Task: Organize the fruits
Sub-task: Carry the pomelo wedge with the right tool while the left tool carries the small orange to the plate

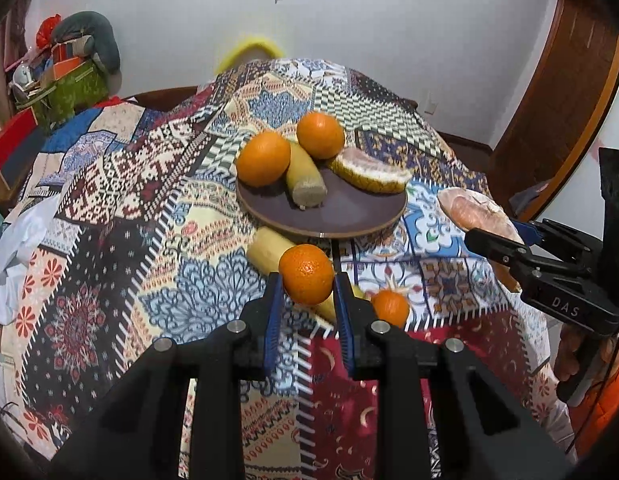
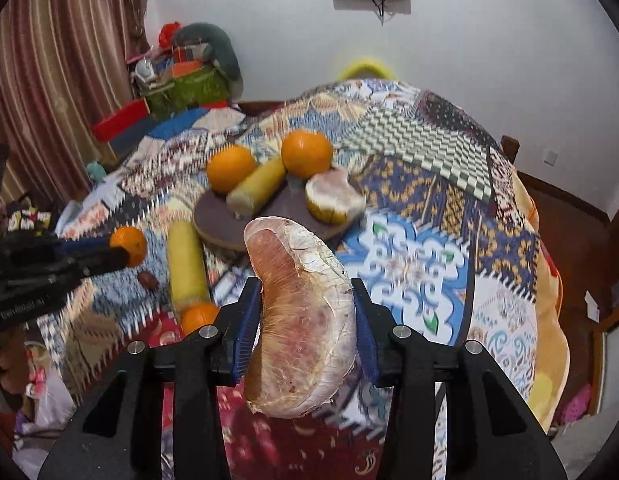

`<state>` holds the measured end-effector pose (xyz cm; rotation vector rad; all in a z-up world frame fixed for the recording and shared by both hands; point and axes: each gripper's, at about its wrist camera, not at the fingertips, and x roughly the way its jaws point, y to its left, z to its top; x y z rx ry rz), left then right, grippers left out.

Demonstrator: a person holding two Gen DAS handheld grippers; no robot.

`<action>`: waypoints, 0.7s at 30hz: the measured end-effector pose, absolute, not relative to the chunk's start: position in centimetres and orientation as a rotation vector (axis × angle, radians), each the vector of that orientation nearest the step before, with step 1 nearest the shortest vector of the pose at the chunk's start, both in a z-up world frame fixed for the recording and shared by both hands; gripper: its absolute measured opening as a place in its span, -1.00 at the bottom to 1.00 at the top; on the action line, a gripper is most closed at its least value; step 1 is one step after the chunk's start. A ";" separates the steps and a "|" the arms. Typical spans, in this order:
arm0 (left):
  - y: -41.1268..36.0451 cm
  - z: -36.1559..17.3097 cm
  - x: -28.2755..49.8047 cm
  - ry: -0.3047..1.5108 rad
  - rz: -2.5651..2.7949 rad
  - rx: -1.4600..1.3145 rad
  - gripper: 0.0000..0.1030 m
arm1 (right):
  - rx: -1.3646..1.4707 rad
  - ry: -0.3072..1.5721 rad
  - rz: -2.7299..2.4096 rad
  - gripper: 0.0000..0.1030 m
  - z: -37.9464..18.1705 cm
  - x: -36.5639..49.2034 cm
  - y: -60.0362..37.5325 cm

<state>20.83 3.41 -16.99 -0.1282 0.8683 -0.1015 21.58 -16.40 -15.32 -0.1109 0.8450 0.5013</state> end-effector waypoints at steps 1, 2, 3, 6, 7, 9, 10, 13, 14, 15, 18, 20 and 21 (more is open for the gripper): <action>3.5 -16.8 21.0 0.861 -0.102 -0.130 -0.51 | -0.107 0.836 0.500 -0.23 -15.1 21.8 -16.3; 3.5 -16.6 21.2 0.856 -0.101 -0.131 -0.51 | -0.105 0.826 0.497 -0.23 -14.9 22.0 -16.2; 3.6 -16.4 21.5 0.851 -0.100 -0.131 -0.51 | -0.107 0.816 0.496 -0.23 -14.6 22.3 -16.0; 3.8 -16.0 22.2 0.837 -0.097 -0.129 -0.51 | -0.098 0.793 0.499 -0.23 -13.9 23.0 -15.7; 3.9 -15.8 22.5 0.832 -0.096 -0.126 -0.51 | -0.094 0.785 0.502 -0.23 -13.7 23.3 -15.5; 4.1 -15.5 23.1 0.822 -0.092 -0.124 -0.51 | -0.091 0.772 0.502 -0.23 -13.3 23.7 -15.3; 4.2 -15.4 23.5 0.817 -0.091 -0.124 -0.51 | -0.090 0.764 0.505 -0.23 -13.1 24.0 -15.1; 4.6 -15.2 24.3 0.808 -0.088 -0.124 -0.51 | -0.092 0.750 0.508 -0.23 -12.9 24.8 -14.6; 4.6 -15.2 24.8 0.806 -0.087 -0.124 -0.51 | -0.092 0.746 0.509 -0.23 -12.9 25.2 -14.4; 4.7 -15.2 25.0 0.805 -0.086 -0.123 -0.51 | -0.091 0.744 0.510 -0.23 -12.8 25.4 -14.3; 4.9 -15.5 26.1 0.806 -0.084 -0.121 -0.51 | -0.089 0.743 0.515 -0.23 -13.0 26.3 -13.7; 5.1 -15.8 26.9 0.808 -0.083 -0.119 -0.51 | -0.088 0.744 0.519 -0.23 -13.2 26.9 -13.4; 5.1 -16.0 27.3 0.810 -0.083 -0.119 -0.51 | -0.090 0.745 0.519 -0.23 -13.3 27.2 -13.2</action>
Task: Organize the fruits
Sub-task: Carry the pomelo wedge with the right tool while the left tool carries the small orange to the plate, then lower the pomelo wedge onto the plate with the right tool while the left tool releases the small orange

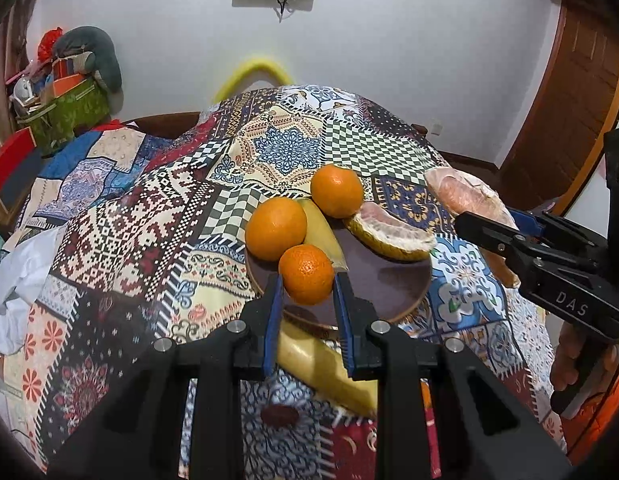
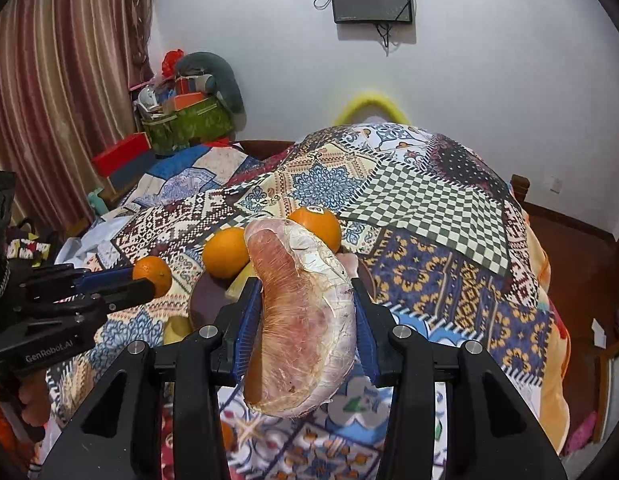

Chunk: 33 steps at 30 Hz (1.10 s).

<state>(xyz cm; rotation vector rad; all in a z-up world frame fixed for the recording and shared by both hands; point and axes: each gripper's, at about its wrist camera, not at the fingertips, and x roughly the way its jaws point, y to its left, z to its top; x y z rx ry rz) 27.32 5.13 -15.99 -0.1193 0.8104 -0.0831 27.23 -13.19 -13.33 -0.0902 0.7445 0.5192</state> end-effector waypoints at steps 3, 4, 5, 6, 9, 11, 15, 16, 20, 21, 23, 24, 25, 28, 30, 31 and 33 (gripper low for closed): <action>5.3 -16.6 28.4 0.817 -0.082 -0.118 -0.51 | -0.092 0.748 0.522 -0.23 -13.8 28.2 -12.7; 5.4 -16.9 28.7 0.821 -0.082 -0.118 -0.51 | -0.092 0.751 0.524 -0.23 -13.9 28.5 -12.6; 5.5 -17.2 29.0 0.825 -0.082 -0.119 -0.51 | -0.092 0.753 0.525 -0.23 -14.1 28.8 -12.4; 5.6 -17.4 29.3 0.829 -0.082 -0.120 -0.51 | -0.094 0.757 0.526 -0.23 -14.3 29.2 -12.1; 5.8 -18.3 30.2 0.844 -0.081 -0.117 -0.51 | -0.099 0.768 0.533 -0.23 -15.0 30.1 -11.5; 6.0 -18.8 30.8 0.856 -0.082 -0.119 -0.51 | -0.108 0.775 0.537 -0.23 -15.3 30.4 -11.1; 6.0 -19.6 31.6 0.873 -0.089 -0.123 -0.51 | -0.123 0.798 0.550 -0.23 -16.2 31.2 -10.0; 6.0 -19.8 31.6 0.875 -0.091 -0.122 -0.51 | -0.126 0.804 0.552 -0.23 -16.4 31.4 -9.8; 5.7 -20.2 32.2 0.882 -0.098 -0.114 -0.51 | -0.127 0.838 0.570 -0.23 -17.4 32.4 -8.9; 5.7 -20.3 32.3 0.886 -0.100 -0.115 -0.51 | -0.129 0.842 0.571 -0.23 -17.5 32.5 -8.8; 5.8 -20.4 32.4 0.889 -0.103 -0.120 -0.51 | -0.134 0.851 0.568 -0.23 -17.9 32.8 -8.5; 5.8 -20.4 32.5 0.890 -0.104 -0.120 -0.51 | -0.132 0.859 0.570 -0.23 -18.1 32.9 -8.4; 5.8 -20.4 32.5 0.890 -0.105 -0.119 -0.51 | -0.124 0.868 0.576 -0.23 -18.3 33.1 -8.4; 5.5 -20.4 32.3 0.886 -0.102 -0.103 -0.51 | -0.128 0.885 0.579 -0.22 -18.8 33.4 -8.2; 5.4 -20.4 32.4 0.887 -0.098 -0.092 -0.51 | -0.142 0.888 0.567 -0.22 -18.9 33.6 -8.1; 5.4 -20.4 32.4 0.887 -0.097 -0.089 -0.51 | -0.142 0.887 0.568 -0.19 -18.9 33.6 -8.2; 5.4 -20.4 32.4 0.886 -0.095 -0.092 -0.51 | -0.141 0.884 0.567 -0.19 -18.8 33.8 -8.2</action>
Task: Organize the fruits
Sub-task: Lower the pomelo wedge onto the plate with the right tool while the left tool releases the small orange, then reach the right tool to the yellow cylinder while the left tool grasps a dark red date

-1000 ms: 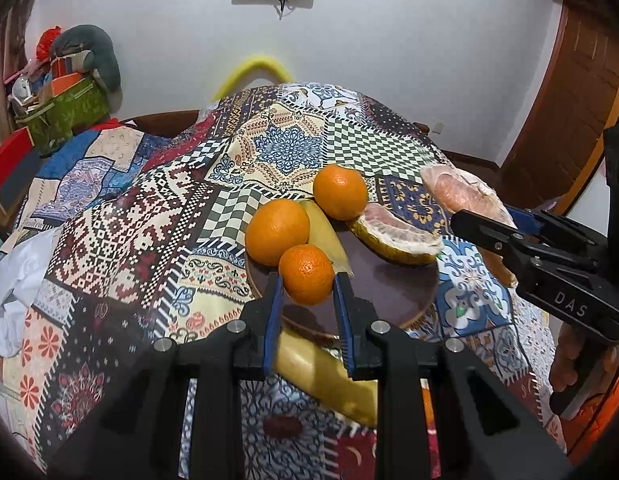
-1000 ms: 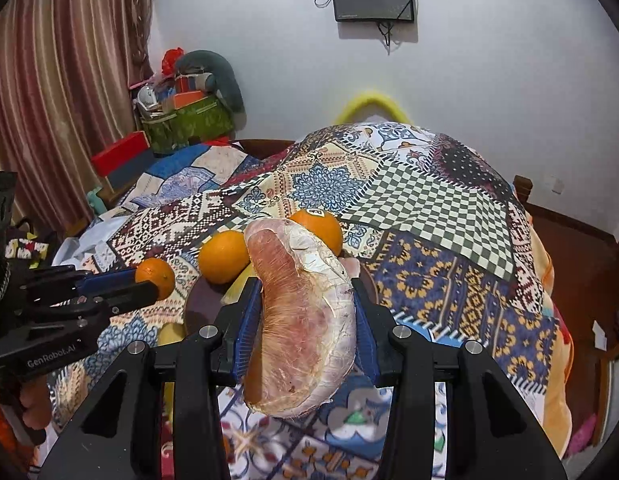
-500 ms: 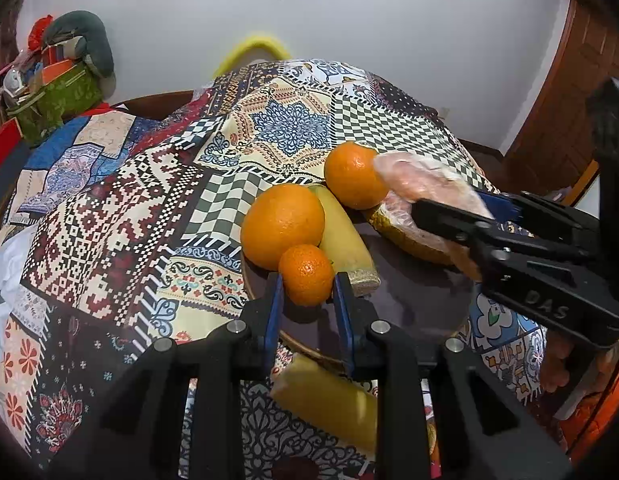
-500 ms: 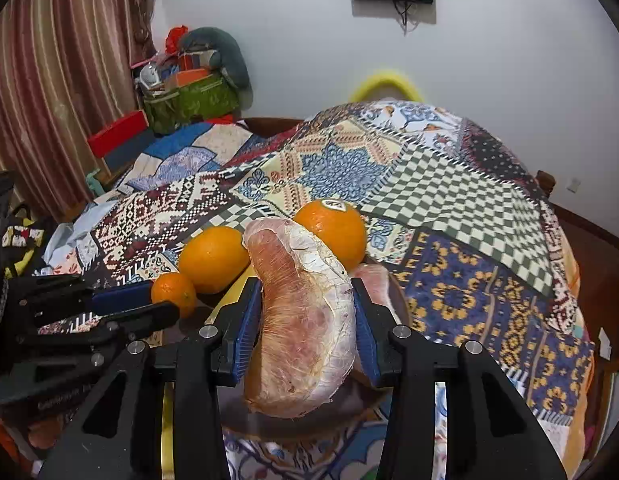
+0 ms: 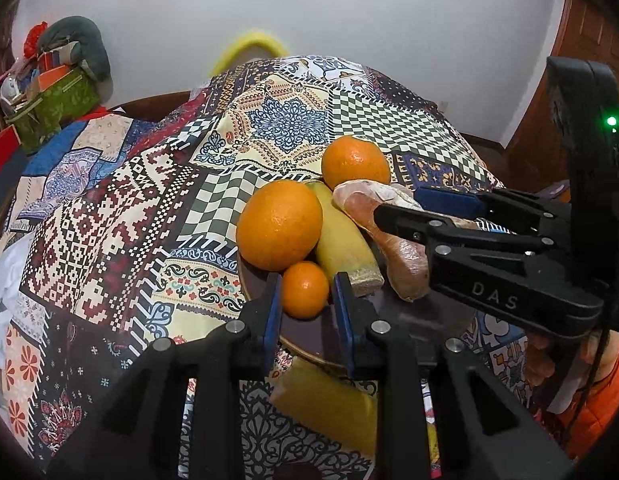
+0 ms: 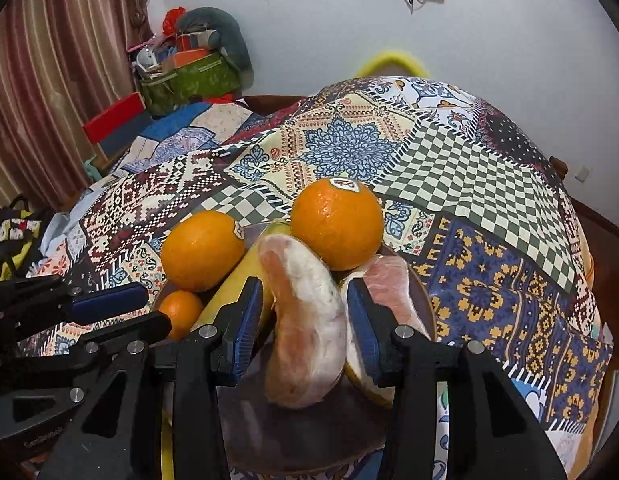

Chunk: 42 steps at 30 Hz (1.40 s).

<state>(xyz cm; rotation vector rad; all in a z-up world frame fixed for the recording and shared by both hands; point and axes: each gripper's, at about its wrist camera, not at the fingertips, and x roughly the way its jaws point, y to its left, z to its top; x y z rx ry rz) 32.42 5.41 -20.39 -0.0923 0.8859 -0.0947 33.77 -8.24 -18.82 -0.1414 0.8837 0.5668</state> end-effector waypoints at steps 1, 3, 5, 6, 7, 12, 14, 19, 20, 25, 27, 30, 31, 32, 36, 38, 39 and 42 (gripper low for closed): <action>5.4 -20.4 32.4 0.886 -0.093 -0.094 -0.51 | -0.142 0.883 0.567 -0.19 -18.8 33.8 -8.3; 5.4 -20.3 32.4 0.888 -0.093 -0.097 -0.51 | -0.145 0.880 0.568 -0.19 -18.9 33.7 -8.3; 5.4 -20.1 32.3 0.890 -0.091 -0.097 -0.51 | -0.147 0.879 0.564 -0.19 -19.0 33.5 -8.4; 5.4 -20.1 32.2 0.890 -0.092 -0.097 -0.51 | -0.143 0.879 0.565 -0.19 -18.8 33.5 -8.5; 5.4 -19.9 32.1 0.890 -0.091 -0.099 -0.51 | -0.139 0.880 0.565 -0.19 -18.7 33.4 -8.6; 5.4 -19.2 31.3 0.884 -0.094 -0.109 -0.51 | -0.142 0.866 0.557 -0.19 -17.7 32.4 -9.1; 5.3 -18.7 30.9 0.877 -0.091 -0.106 -0.51 | -0.149 0.857 0.556 -0.19 -17.2 32.0 -9.3; 5.2 -17.5 29.5 0.860 -0.085 -0.104 -0.51 | -0.151 0.832 0.561 -0.19 -15.6 30.5 -9.8; 5.2 -17.2 29.2 0.857 -0.083 -0.104 -0.51 | -0.151 0.826 0.562 -0.19 -15.3 30.1 -9.9; 5.5 -16.2 27.4 0.845 -0.068 -0.103 -0.51 | -0.159 0.822 0.557 -0.18 -14.6 28.7 -10.2; 5.7 -16.0 26.6 0.844 -0.063 -0.103 -0.51 | -0.161 0.823 0.562 -0.18 -14.4 27.9 -10.3; 6.2 -16.0 25.4 0.849 -0.052 -0.101 -0.49 | -0.172 0.818 0.567 -0.18 -14.2 26.6 -10.3; 6.3 -16.1 25.1 0.854 -0.049 -0.101 -0.49 | -0.173 0.817 0.568 -0.18 -14.3 26.3 -10.3; 6.5 -16.3 24.7 0.860 -0.046 -0.101 -0.49 | -0.175 0.820 0.571 -0.18 -14.4 25.8 -10.3; 7.2 -16.9 23.3 0.879 -0.038 -0.095 -0.49 | -0.180 0.847 0.592 -0.17 -15.0 24.6 -9.9; 7.5 -17.5 22.7 0.897 -0.040 -0.103 -0.49 | -0.188 0.857 0.602 -0.17 -15.4 23.9 -9.5; 7.6 -17.8 22.4 0.907 -0.040 -0.104 -0.49 | -0.192 0.862 0.606 -0.17 -15.6 23.6 -9.3; 7.5 -18.9 21.9 0.938 -0.045 -0.109 -0.49 | -0.197 0.878 0.618 -0.17 -16.1 22.8 -8.9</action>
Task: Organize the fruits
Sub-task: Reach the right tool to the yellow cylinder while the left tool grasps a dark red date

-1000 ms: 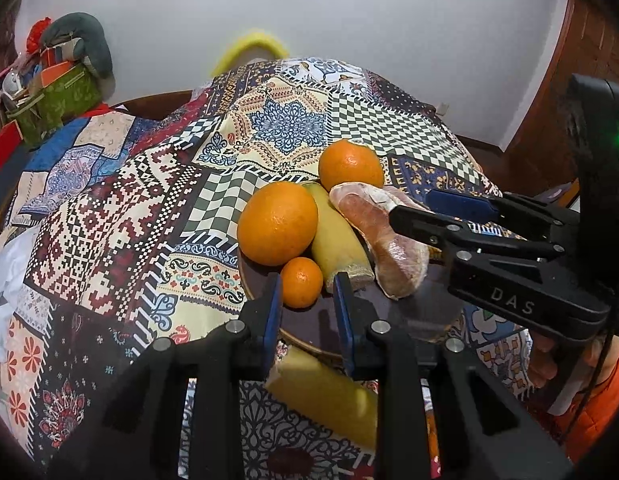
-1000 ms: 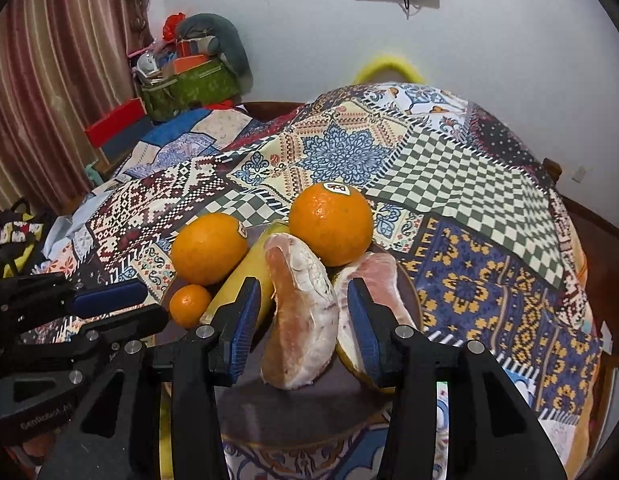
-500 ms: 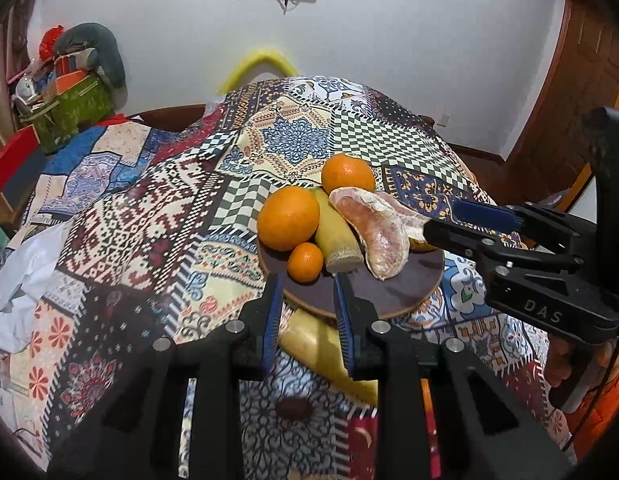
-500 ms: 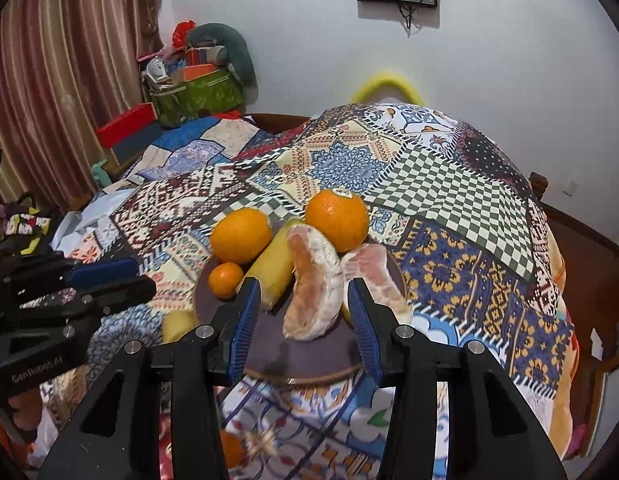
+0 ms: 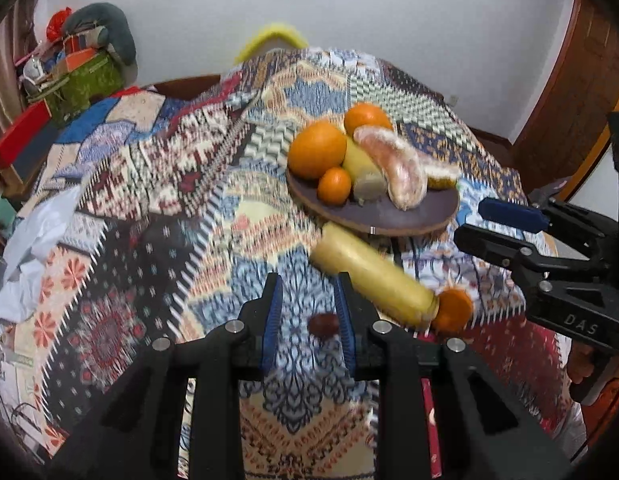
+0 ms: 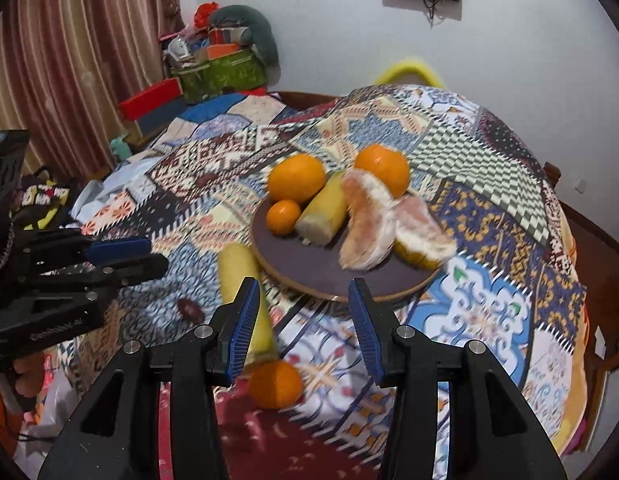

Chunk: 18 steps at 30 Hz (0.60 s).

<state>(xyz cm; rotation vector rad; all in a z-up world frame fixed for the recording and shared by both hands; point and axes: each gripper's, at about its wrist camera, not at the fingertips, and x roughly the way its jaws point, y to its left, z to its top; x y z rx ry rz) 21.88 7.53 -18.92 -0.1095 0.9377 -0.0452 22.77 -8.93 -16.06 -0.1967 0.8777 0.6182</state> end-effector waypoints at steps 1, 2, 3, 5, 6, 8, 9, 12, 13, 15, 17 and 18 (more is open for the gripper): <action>7.4 -19.4 21.7 0.950 -0.050 -0.112 -0.49 | -0.196 0.881 0.620 -0.17 -16.2 22.6 -8.9; 7.3 -19.8 21.6 0.962 -0.054 -0.112 -0.49 | -0.194 0.887 0.622 -0.17 -16.3 22.4 -8.8; 7.1 -20.3 21.5 0.973 -0.057 -0.111 -0.49 | -0.192 0.893 0.626 -0.17 -16.5 22.2 -8.7; 6.7 -20.9 21.2 0.987 -0.065 -0.110 -0.49 | -0.191 0.901 0.630 -0.17 -16.7 21.9 -8.6; 6.5 -21.1 21.2 0.993 -0.069 -0.112 -0.49 | -0.192 0.903 0.631 -0.17 -16.8 21.8 -8.6; 6.2 -21.6 21.2 1.003 -0.078 -0.114 -0.49 | -0.190 0.908 0.635 -0.17 -16.9 21.7 -8.6; 6.0 -21.8 21.3 1.009 -0.082 -0.115 -0.49 | -0.189 0.911 0.635 -0.17 -17.0 21.6 -8.5; 5.6 -22.4 21.7 1.021 -0.089 -0.115 -0.49 | -0.184 0.919 0.635 -0.17 -17.2 21.6 -8.6; 5.5 -22.5 21.8 1.022 -0.083 -0.111 -0.48 | -0.181 0.923 0.637 -0.17 -17.2 21.6 -8.7; 5.4 -22.7 22.1 1.023 -0.078 -0.105 -0.48 | -0.169 0.934 0.649 -0.17 -17.4 21.7 -8.7; 5.5 -22.9 22.5 1.024 -0.074 -0.107 -0.48 | -0.159 0.939 0.657 -0.17 -17.5 21.7 -8.7; 5.6 -22.9 22.7 1.025 -0.072 -0.112 -0.48 | -0.159 0.942 0.664 -0.17 -17.6 21.7 -8.5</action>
